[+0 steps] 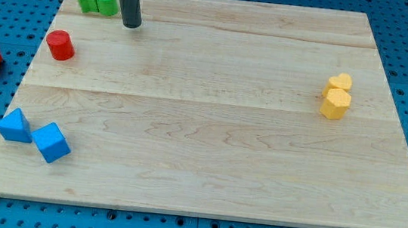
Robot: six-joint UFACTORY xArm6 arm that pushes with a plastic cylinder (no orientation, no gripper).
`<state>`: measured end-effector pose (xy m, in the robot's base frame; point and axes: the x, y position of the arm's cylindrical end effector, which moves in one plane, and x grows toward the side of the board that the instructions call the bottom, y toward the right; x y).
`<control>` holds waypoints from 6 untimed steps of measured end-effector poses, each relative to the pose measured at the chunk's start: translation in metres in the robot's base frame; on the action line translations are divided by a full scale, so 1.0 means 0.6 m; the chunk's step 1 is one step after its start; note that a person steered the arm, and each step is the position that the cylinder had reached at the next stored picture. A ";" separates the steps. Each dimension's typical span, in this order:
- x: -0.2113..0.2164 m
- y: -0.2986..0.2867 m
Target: Move your arm away from the red circle
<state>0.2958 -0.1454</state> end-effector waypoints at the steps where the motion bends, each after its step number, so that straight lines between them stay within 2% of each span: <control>1: 0.057 -0.015; 2: 0.092 -0.043; 3: 0.093 -0.075; 4: 0.102 -0.055; 5: 0.163 -0.014; 6: 0.163 -0.014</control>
